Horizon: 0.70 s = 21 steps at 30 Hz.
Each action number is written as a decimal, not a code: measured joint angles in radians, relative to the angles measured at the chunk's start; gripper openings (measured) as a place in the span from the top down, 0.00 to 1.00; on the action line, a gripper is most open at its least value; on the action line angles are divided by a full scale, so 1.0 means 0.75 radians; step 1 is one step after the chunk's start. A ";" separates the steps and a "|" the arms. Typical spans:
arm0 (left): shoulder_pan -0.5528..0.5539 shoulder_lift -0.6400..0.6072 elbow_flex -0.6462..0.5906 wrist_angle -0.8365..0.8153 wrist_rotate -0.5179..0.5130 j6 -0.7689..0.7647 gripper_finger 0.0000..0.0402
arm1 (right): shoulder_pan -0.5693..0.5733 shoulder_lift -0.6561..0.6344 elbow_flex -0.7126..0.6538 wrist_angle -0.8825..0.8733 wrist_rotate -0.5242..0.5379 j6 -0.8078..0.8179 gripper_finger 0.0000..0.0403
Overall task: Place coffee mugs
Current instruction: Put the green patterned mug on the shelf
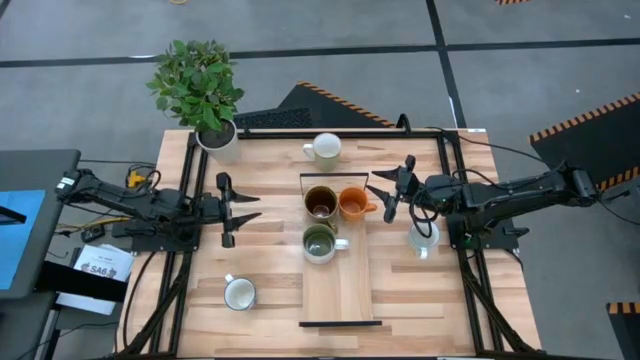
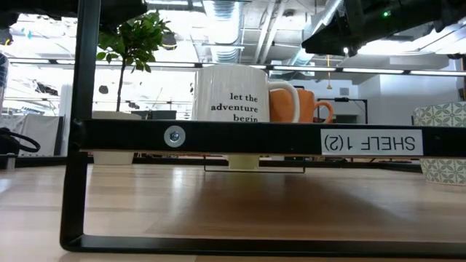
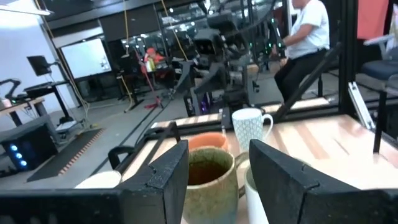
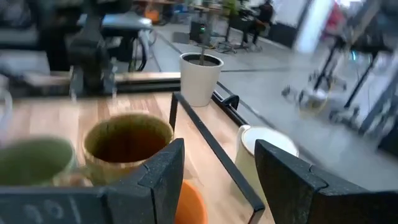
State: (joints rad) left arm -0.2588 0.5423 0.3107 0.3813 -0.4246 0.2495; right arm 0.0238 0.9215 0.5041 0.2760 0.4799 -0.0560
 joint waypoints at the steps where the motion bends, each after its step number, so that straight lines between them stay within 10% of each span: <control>1: 0.000 0.001 0.000 -0.009 0.000 0.005 0.61 | 0.000 0.000 0.005 -0.011 0.028 0.086 0.45; 7: 0.000 0.001 0.000 -0.014 0.000 0.016 0.61 | 0.021 -0.037 0.270 -0.712 0.114 0.560 0.45; 21: 0.001 0.001 0.000 -0.045 -0.001 0.020 0.61 | 0.257 0.079 0.471 -2.005 -0.359 1.581 0.45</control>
State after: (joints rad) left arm -0.2581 0.5427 0.3107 0.3473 -0.4252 0.2642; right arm 0.2163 0.9808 0.8572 -1.2277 0.2108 1.1294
